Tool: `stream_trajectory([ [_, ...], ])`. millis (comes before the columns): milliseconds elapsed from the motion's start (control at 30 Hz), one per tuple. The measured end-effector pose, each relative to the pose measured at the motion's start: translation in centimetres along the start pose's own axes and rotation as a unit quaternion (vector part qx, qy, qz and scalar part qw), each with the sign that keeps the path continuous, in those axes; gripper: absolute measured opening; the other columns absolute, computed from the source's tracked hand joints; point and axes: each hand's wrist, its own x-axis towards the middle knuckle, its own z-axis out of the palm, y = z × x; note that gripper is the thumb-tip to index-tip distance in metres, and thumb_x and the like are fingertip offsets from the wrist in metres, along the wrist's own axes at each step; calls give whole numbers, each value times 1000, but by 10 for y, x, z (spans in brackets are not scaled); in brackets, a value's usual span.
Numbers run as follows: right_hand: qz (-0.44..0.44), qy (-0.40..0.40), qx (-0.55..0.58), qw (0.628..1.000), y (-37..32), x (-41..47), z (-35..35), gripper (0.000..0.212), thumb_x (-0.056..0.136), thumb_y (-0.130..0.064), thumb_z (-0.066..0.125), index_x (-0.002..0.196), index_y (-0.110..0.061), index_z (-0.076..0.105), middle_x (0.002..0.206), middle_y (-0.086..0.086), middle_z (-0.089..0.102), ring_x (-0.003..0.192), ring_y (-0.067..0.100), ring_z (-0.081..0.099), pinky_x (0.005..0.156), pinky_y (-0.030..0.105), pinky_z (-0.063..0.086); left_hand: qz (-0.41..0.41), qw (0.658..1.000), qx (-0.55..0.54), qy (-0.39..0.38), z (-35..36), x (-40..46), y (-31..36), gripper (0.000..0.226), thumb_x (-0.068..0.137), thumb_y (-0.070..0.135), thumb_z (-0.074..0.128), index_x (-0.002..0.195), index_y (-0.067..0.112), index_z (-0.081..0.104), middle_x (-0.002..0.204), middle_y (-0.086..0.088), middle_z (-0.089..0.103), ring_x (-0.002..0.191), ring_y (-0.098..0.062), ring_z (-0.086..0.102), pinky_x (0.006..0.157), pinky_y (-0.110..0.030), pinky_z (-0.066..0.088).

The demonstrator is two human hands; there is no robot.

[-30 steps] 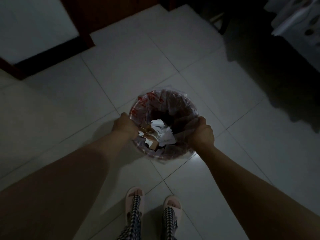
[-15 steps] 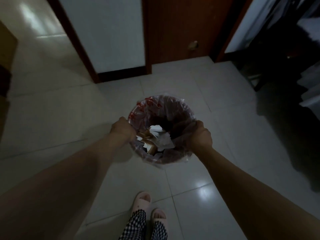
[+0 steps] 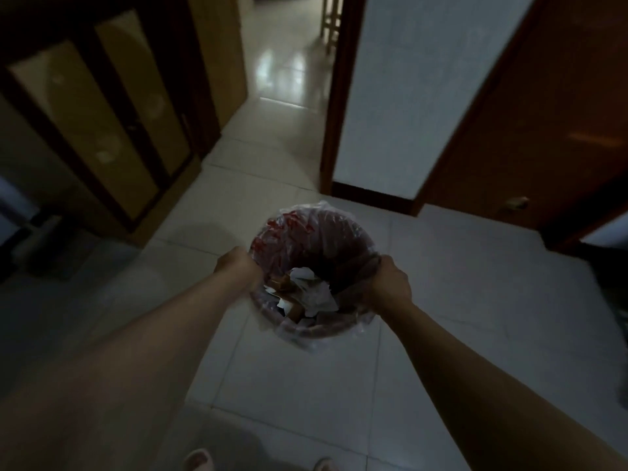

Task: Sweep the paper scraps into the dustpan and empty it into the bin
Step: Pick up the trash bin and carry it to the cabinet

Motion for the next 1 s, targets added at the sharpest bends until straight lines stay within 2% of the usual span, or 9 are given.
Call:
stream_trajectory([
  [133,-36,-28,-38,998,-80,-13,42,87,48,-41,88,120,-13,48,111,6,62,98,26,63,79,34,57,-29,999,-35,19,-55,22,-67,34,92,13,53,124,1,54,127,-19,57,116,-33,57,90,-32,48],
  [233,-58,-30,-38,997,-137,-25,78,90,48,-37,91,123,-12,47,117,7,60,106,28,60,86,37,55,-44,995,-89,20,-95,45,-124,33,94,11,50,126,2,51,129,-18,55,113,-32,57,88,-33,49],
  [333,-75,-32,-39,996,-193,-33,120,91,48,-36,92,125,-14,48,118,8,59,107,28,59,89,39,55,-39,981,-188,3,-139,68,-181,37,91,0,51,127,-6,51,123,-23,59,84,-28,60,62,-26,55],
  [433,-104,-37,-48,993,-250,-40,164,77,55,-34,88,119,-15,51,112,9,62,101,28,61,84,40,57,-54,980,-190,10,-179,83,-235,38,92,0,51,129,-7,50,120,-24,60,71,-22,55,54,-24,52],
  [533,-139,-36,-71,987,-307,-44,206,55,67,-30,79,113,-13,54,110,12,63,100,31,61,84,41,56,-108,979,-169,28,-216,100,-286,41,92,17,56,129,0,49,112,-17,57,74,-22,56,55,-28,51],
  [633,-175,-57,-87,979,-360,-46,244,51,73,-26,73,118,-13,52,111,13,61,99,33,61,77,36,55,-143,977,-150,56,-246,120,-331,44,94,22,54,131,0,47,126,-18,56,96,-29,60,66,-28,45],
  [800,-209,-106,-109,966,-444,-27,308,54,79,-20,69,129,-16,47,116,15,57,103,34,59,69,29,49,-197,959,-187,86,-289,165,-393,34,89,14,58,118,-3,58,111,-21,62,92,-32,63,62,-31,49],
  [900,-246,-109,-146,952,-493,-7,347,48,82,-20,62,128,-15,48,115,15,60,104,35,60,67,28,43,-229,949,-195,97,-312,199,-420,39,89,11,59,123,-5,54,124,-22,58,111,-35,59,86,-35,50],
  [1000,-274,-118,-170,939,-539,8,382,46,82,-20,60,126,-15,49,115,14,61,105,35,59,72,33,48,-262,933,-224,103,-329,234,-446,48,90,12,58,133,-5,45,134,-23,51,122,-36,52,97,-36,45],
])
